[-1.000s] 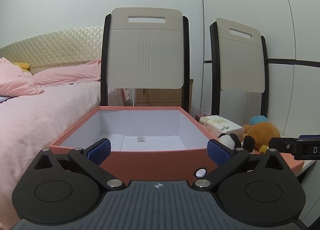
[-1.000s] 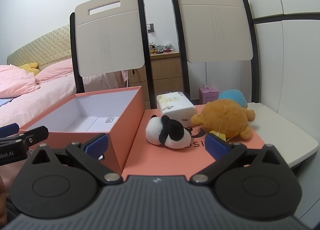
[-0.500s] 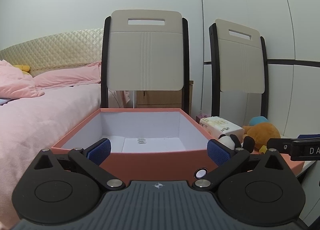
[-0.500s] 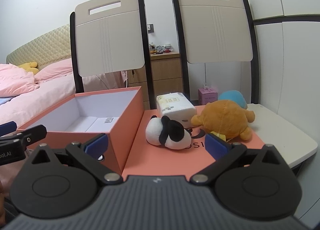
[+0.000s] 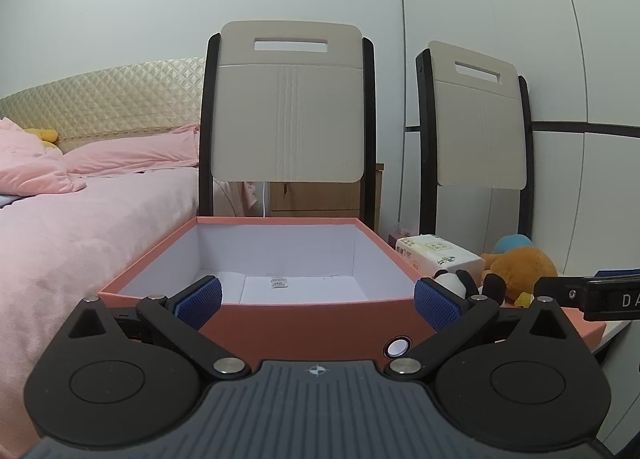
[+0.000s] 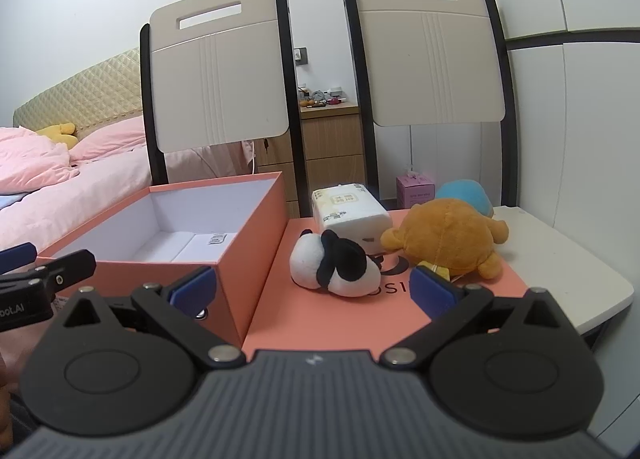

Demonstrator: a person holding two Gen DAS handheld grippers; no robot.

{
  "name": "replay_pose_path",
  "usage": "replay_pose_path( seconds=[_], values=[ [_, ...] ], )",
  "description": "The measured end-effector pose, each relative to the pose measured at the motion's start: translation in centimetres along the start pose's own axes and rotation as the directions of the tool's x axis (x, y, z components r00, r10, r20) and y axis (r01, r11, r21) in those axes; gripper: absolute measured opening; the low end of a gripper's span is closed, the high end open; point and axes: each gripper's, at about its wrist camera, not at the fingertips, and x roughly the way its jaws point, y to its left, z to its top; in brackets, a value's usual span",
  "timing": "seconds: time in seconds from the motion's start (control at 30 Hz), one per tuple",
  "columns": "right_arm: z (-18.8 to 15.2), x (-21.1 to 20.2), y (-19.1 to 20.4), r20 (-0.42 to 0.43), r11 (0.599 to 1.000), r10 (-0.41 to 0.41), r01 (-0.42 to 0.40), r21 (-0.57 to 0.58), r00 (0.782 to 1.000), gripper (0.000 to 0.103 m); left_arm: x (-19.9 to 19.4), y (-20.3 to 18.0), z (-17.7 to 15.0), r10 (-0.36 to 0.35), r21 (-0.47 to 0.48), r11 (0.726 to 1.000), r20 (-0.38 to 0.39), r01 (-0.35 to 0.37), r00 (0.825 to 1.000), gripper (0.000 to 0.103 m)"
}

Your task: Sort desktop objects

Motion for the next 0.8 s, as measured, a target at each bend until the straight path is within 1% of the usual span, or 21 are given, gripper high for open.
replay_pose_path(
  seconds=[0.2, 0.37, 0.47, 0.53, 0.63, 0.7, 0.73, 0.8],
  values=[
    [0.1, -0.3, -0.3, -0.002, 1.000, 0.025, -0.025, 0.010, 1.000, 0.103, -0.1, -0.9, -0.6, -0.025, 0.007, 1.000, 0.027, 0.024, 0.999, 0.103],
    [0.1, -1.2, -1.4, 0.005, 0.999, 0.034, -0.034, 0.003, 0.999, 0.103, -0.1, -2.4, -1.0, -0.078, 0.018, 0.997, 0.034, 0.078, 0.996, 0.102],
    [0.1, -2.2, -2.7, 0.015, 0.999, 0.032, -0.032, 0.011, 0.999, 0.103, 0.2, -4.0, -1.0, -0.108, 0.049, 0.993, 0.023, 0.107, 0.994, 0.094],
    [0.1, -2.9, -3.5, 0.022, 0.999, 0.031, -0.031, 0.017, 0.999, 0.103, 0.6, -5.2, -1.0, -0.140, 0.047, 0.989, 0.005, 0.140, 0.990, 0.081],
    [-0.1, -4.1, -5.2, 0.037, 0.999, 0.018, -0.019, 0.036, 0.999, 0.103, 1.6, -7.6, -1.0, -0.194, 0.032, 0.980, -0.009, 0.194, 0.981, 0.072],
    [-0.2, -5.0, -6.4, 0.051, 0.998, 0.008, -0.011, 0.054, 0.999, 0.103, 2.7, -9.6, -1.2, -0.222, 0.052, 0.974, -0.016, 0.223, 0.975, 0.069],
    [-0.3, -5.4, -7.1, 0.056, 0.998, 0.003, -0.007, 0.064, 0.998, 0.103, 3.3, -10.6, -1.3, -0.236, 0.067, 0.969, -0.024, 0.237, 0.971, 0.066],
    [-0.4, -6.2, -8.3, 0.065, 0.996, -0.005, -0.001, 0.084, 0.998, 0.103, 4.7, -12.7, -1.6, -0.256, 0.102, 0.961, -0.027, 0.257, 0.966, 0.066]
  ],
)
